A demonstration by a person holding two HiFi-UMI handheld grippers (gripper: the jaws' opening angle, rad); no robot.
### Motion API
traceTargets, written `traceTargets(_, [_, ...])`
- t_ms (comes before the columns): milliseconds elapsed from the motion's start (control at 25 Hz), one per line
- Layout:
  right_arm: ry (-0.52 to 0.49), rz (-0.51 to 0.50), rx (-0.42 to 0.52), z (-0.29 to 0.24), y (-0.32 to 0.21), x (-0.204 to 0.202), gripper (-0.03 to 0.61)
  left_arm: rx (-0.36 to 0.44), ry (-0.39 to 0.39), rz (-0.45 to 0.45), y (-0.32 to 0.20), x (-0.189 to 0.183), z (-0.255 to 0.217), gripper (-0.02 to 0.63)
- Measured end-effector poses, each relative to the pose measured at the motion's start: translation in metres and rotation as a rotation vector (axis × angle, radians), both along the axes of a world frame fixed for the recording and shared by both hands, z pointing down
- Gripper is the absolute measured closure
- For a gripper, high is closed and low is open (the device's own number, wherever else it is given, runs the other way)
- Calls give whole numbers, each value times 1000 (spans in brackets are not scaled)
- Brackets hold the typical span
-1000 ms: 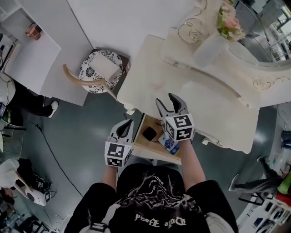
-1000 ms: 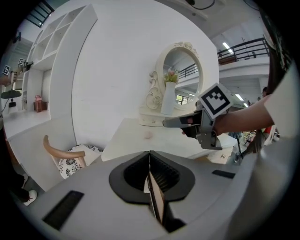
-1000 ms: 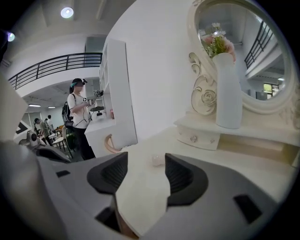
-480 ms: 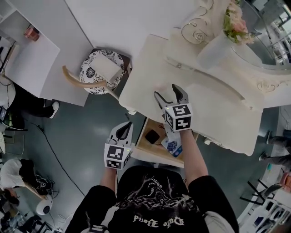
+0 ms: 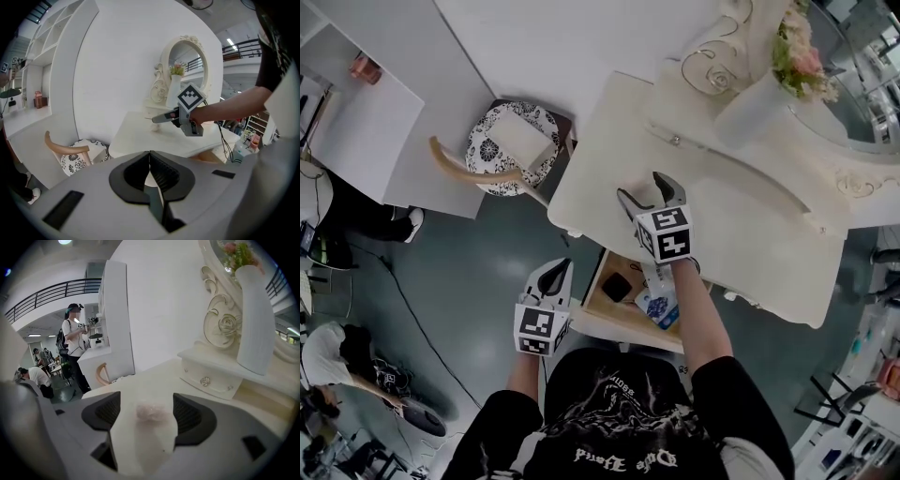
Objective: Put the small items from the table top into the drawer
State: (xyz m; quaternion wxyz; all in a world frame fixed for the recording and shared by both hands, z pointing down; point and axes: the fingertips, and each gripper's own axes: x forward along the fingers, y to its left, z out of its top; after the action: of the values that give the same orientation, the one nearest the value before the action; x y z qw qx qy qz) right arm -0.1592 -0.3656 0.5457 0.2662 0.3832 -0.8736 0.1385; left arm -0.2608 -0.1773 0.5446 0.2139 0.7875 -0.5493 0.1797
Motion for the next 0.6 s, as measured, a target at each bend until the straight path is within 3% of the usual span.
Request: traceTargets(600, [72,19,-114,31,-13,2,242,-6,-3,-18,2,-5,4,598])
